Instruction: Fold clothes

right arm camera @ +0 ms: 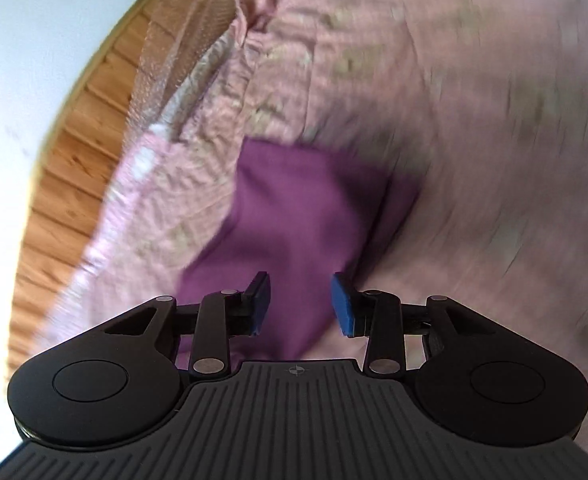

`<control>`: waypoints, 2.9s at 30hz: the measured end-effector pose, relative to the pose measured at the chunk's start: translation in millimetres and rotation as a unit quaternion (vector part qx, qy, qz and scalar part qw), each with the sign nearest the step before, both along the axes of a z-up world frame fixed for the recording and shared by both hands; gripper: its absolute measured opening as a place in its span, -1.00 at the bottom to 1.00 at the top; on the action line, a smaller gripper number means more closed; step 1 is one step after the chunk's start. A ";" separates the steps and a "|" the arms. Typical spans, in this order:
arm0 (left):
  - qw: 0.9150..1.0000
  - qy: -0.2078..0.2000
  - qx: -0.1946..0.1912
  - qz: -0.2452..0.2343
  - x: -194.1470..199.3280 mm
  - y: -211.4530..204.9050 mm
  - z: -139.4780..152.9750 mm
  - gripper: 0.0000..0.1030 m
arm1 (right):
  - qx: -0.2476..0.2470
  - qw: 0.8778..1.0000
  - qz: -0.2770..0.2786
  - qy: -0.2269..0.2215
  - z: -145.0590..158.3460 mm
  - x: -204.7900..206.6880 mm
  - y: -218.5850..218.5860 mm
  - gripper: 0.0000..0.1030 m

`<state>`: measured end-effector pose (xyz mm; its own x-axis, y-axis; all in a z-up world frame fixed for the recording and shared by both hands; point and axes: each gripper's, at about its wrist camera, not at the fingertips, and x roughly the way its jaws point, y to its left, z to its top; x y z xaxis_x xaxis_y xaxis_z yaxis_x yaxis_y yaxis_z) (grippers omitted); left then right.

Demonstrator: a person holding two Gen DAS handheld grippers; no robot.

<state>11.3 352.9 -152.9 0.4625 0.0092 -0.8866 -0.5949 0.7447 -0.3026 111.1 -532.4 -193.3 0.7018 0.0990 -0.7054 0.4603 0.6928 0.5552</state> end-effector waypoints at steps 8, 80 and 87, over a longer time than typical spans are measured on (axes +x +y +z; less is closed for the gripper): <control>0.998 0.030 0.053 0.016 21.3 -11.4 1.5 -0.81 | -0.153 0.981 0.109 0.050 10.3 49.8 -25.3 -0.40; 0.912 -0.097 0.125 -0.379 137.7 -409.4 40.8 -0.29 | 0.047 0.996 0.075 0.013 -15.1 27.5 -72.9 -0.96; 0.920 -0.029 0.131 -0.369 121.8 -423.3 -17.8 -0.25 | -0.153 0.962 0.213 0.070 -2.3 35.9 -43.8 -1.00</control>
